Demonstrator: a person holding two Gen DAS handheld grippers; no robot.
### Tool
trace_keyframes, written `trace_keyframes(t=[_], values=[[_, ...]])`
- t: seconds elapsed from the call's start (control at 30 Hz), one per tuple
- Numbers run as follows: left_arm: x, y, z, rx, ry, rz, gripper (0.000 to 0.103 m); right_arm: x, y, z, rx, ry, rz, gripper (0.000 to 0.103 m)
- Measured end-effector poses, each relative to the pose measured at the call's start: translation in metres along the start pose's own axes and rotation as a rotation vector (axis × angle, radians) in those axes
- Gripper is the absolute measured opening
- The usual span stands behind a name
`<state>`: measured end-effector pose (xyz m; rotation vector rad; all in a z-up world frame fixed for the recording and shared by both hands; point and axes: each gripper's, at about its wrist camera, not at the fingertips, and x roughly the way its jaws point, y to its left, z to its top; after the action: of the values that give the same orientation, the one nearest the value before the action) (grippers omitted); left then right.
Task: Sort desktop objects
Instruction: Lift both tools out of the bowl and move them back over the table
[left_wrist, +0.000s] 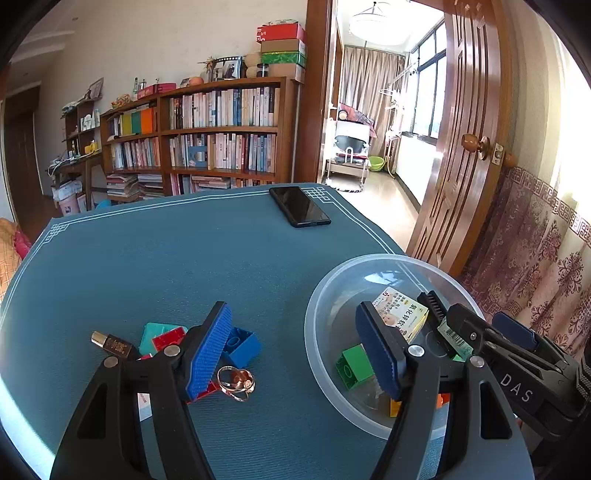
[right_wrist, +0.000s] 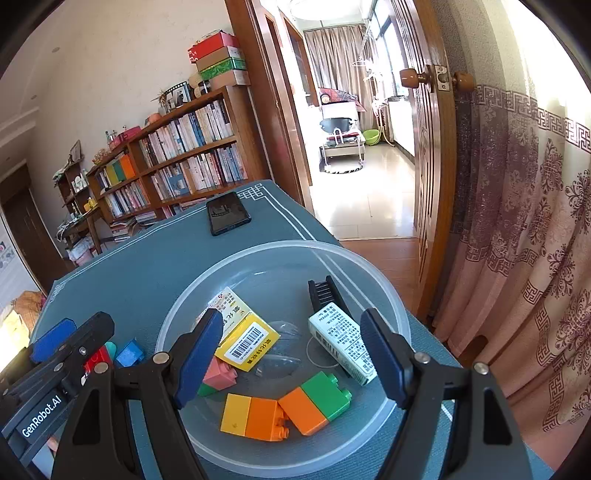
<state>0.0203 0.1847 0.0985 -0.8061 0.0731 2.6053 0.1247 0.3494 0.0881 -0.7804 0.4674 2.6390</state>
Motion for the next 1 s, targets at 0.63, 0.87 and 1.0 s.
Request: trace_keyframes(t=[0.63, 0.87, 1.0], values=[[-0.009, 0.047, 0.003, -0.055, 0.003, 0.100, 0.073, -0.006, 0.034, -0.020, -0.081, 0.009, 0.095, 0.080], [-0.003, 0.098, -0.015, -0.113, 0.071, 0.181, 0.073, -0.005, 0.046, -0.029, -0.108, 0.026, 0.117, 0.080], [-0.002, 0.119, -0.023, -0.135, 0.102, 0.181, 0.073, -0.005, 0.055, -0.036, -0.134, 0.037, 0.137, 0.080]])
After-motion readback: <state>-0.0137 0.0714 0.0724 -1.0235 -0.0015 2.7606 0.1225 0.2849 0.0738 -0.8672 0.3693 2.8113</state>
